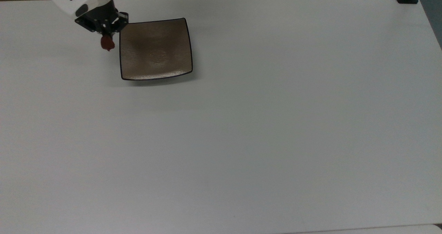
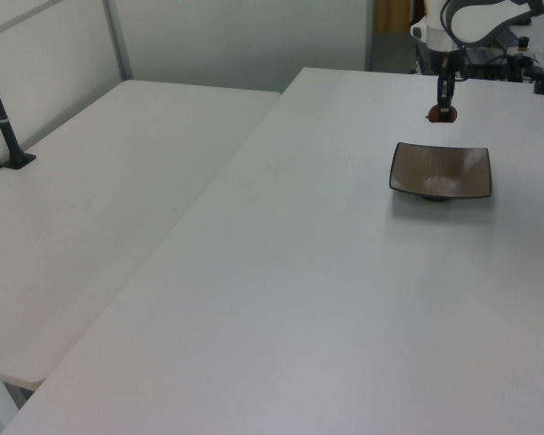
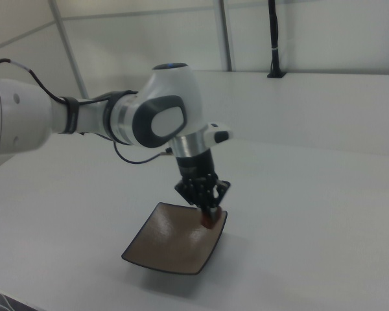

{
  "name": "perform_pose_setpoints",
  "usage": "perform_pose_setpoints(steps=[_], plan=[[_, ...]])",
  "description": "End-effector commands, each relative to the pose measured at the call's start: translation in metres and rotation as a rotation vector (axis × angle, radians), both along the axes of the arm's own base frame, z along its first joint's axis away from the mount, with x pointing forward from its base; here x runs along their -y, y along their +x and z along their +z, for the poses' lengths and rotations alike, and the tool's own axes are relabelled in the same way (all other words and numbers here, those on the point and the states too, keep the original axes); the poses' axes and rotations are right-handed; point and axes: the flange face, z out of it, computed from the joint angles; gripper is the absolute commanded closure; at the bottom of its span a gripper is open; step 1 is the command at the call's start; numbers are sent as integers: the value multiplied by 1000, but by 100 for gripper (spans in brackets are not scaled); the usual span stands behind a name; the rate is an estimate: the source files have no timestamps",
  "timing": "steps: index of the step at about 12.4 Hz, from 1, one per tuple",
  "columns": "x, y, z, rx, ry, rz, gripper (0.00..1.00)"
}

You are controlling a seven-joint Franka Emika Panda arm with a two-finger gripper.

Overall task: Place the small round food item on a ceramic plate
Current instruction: 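Lower the red item onto the plate center and open the gripper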

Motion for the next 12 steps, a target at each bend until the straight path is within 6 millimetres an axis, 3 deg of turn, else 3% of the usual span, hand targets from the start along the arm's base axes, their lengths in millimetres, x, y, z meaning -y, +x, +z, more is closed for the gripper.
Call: perform_pose_setpoints(steps=[1, 4, 5, 6, 7, 8, 9, 12], plan=[[-67, -10, -16, -79, 68, 24, 82], [-106, -10, -65, -166, 83, 92, 76], [-106, -9, -74, -178, 86, 93, 72], [-105, -9, -76, -183, 87, 93, 62], [-105, -8, -80, -190, 87, 100, 30], [-104, -7, -80, -189, 86, 99, 8], [-103, -7, -79, -187, 86, 99, 0], [-101, -4, -69, -167, 84, 94, 0]])
